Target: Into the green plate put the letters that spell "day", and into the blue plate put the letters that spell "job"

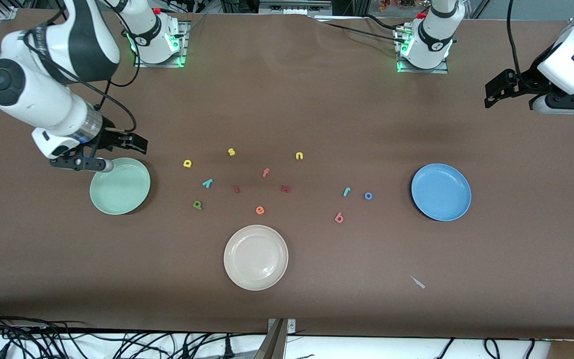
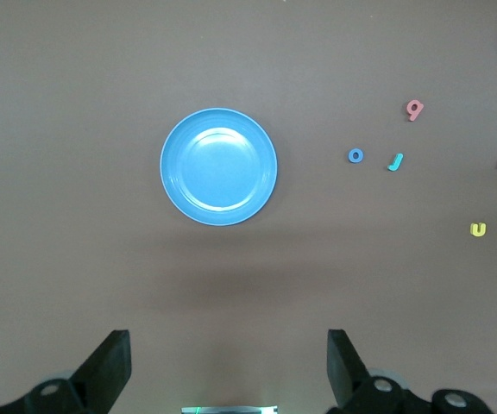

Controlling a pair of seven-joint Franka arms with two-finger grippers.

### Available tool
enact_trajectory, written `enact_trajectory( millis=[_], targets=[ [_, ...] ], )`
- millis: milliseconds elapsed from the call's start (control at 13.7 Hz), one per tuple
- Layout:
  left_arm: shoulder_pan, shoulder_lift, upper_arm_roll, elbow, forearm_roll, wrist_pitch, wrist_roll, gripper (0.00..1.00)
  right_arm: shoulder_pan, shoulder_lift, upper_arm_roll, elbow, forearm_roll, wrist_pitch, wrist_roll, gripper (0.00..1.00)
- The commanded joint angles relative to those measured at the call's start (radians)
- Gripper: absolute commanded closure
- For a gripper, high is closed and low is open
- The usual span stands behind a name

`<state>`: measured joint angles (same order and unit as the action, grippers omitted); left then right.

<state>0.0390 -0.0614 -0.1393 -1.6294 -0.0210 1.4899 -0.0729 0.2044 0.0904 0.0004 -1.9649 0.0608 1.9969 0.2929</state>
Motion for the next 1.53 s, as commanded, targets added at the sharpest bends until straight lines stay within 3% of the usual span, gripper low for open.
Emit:
enact_trajectory(
  millis=[0,219,656,1020,1238,1457],
  targets=[
    [-0.01,0.035,-0.008,0.063,0.013,-0.013,-0.007,0.0,0.01,-0.011,0.042,-0.144,-0.007,0.166,0.083,0.0],
    [-0.014,0.087,-0.01,0.059,-0.066,0.056,-0.005,0.0,0.05,0.049,0.044,-0.164,-0.016,0.218,0.135,0.0],
    [-0.108,0.219,-0.017,0.026,-0.065,0.246,-0.007,0.0,0.09,0.155,0.043,-0.193,-0.07,0.339,0.232,0.0],
    [-0.185,0.352,-0.014,-0.084,-0.056,0.473,-0.007,0.0,0.09,0.204,0.043,-0.259,-0.07,0.488,0.236,0.0],
    [-0.203,0.414,-0.01,-0.133,-0.056,0.57,-0.005,0.0,0.09,0.233,0.043,-0.258,-0.07,0.493,0.245,0.0],
    [-0.212,0.445,0.007,-0.147,-0.056,0.586,0.005,0.0,0.09,0.259,0.043,-0.258,-0.07,0.496,0.247,0.0]
  ],
)
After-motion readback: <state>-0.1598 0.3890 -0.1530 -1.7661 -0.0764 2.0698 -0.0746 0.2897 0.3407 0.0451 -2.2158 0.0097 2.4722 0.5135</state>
